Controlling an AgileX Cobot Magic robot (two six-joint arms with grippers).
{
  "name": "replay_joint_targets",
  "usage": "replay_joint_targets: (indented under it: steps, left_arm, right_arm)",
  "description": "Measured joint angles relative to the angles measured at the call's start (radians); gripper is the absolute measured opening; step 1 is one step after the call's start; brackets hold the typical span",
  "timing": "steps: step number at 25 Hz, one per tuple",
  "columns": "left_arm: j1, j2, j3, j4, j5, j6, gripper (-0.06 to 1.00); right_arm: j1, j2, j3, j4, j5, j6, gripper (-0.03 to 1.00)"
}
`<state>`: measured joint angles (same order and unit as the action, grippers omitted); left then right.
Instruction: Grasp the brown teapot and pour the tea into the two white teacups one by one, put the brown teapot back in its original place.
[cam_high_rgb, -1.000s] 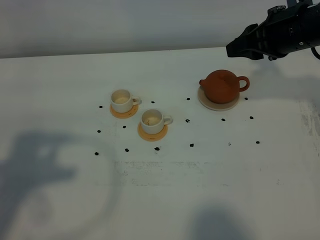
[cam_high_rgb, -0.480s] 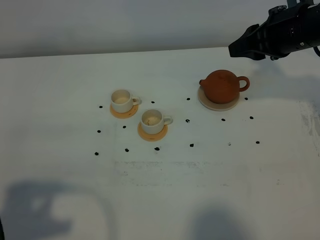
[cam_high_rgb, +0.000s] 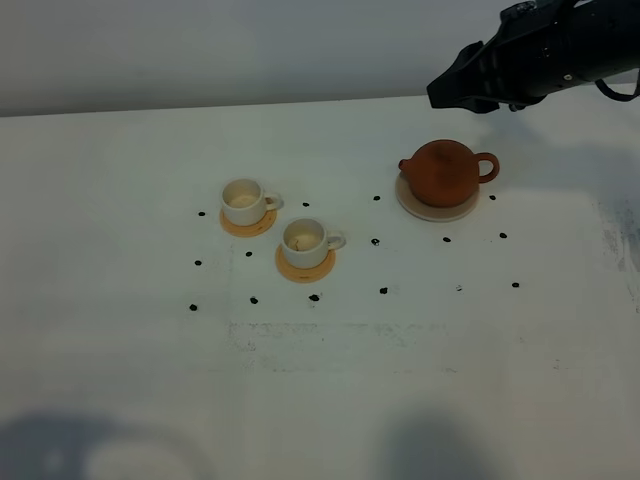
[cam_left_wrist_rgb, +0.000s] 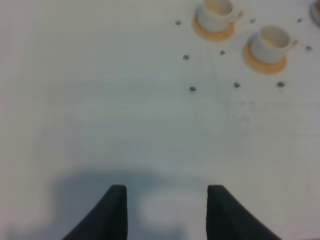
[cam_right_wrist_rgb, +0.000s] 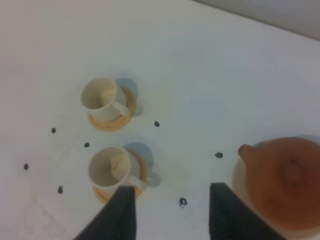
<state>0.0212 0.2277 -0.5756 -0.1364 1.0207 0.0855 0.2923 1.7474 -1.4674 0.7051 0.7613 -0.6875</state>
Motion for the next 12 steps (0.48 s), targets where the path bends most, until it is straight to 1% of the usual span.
replay_joint_targets:
  steps: [5, 12]
  left_arm:
    - [0.0, -0.008, 0.066, 0.001, 0.016, 0.008, 0.43]
    - [0.0, -0.008, 0.069, 0.0, 0.018, 0.019, 0.43]
  right_arm:
    - [0.013, 0.0, -0.002, -0.015, -0.031, 0.006, 0.34]
    - [0.013, 0.0, -0.002, -0.02, -0.054, 0.006, 0.34]
